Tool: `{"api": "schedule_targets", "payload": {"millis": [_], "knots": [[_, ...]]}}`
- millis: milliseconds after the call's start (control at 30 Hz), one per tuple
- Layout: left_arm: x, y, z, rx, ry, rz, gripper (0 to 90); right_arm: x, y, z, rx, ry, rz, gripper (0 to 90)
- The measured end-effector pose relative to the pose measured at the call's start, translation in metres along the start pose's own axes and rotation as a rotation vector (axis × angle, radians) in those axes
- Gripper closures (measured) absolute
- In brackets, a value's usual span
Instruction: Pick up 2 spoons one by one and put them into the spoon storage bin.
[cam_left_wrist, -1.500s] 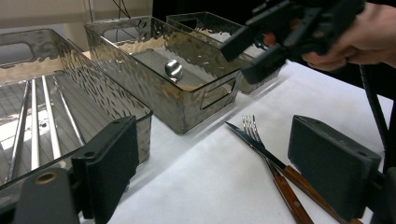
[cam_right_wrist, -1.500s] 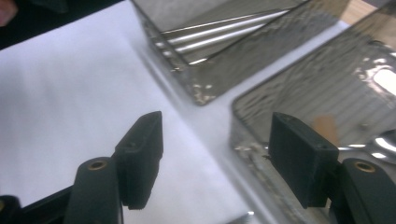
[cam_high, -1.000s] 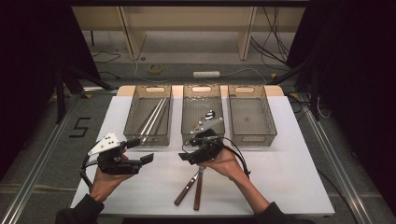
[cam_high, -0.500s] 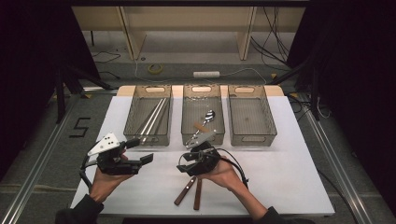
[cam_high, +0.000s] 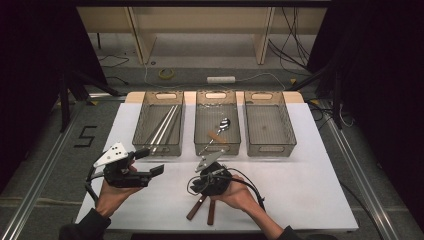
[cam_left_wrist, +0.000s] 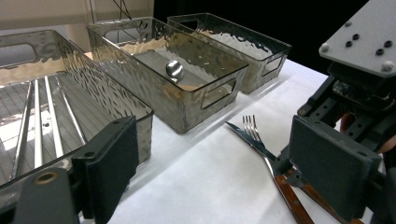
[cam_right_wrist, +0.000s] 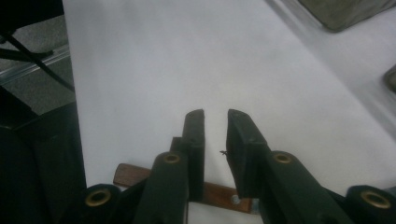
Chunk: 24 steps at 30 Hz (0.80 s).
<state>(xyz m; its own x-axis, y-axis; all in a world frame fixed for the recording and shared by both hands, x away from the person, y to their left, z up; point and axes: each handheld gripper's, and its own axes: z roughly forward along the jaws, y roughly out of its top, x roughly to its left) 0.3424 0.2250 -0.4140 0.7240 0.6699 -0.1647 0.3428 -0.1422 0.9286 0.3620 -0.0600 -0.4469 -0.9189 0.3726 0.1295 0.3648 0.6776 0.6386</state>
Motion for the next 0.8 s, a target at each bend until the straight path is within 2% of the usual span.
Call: {"api": "schedule_targets", "payload": {"millis": [400,567,800], "knots": [[0.000,0.000,0.000,0.001,0.001,0.001,16.0,0.007,-0.005,0.012,0.048,0.033,-0.034,90.0],[0.000,0.000,0.000,0.002,0.002,0.001,16.0,0.009,-0.006,0.016,0.057,0.044,-0.054,90.0],[0.000,0.000,-0.001,-0.001,0.002,0.000,16.0,0.011,-0.007,0.020,0.064,0.049,-0.059,90.0]]}}
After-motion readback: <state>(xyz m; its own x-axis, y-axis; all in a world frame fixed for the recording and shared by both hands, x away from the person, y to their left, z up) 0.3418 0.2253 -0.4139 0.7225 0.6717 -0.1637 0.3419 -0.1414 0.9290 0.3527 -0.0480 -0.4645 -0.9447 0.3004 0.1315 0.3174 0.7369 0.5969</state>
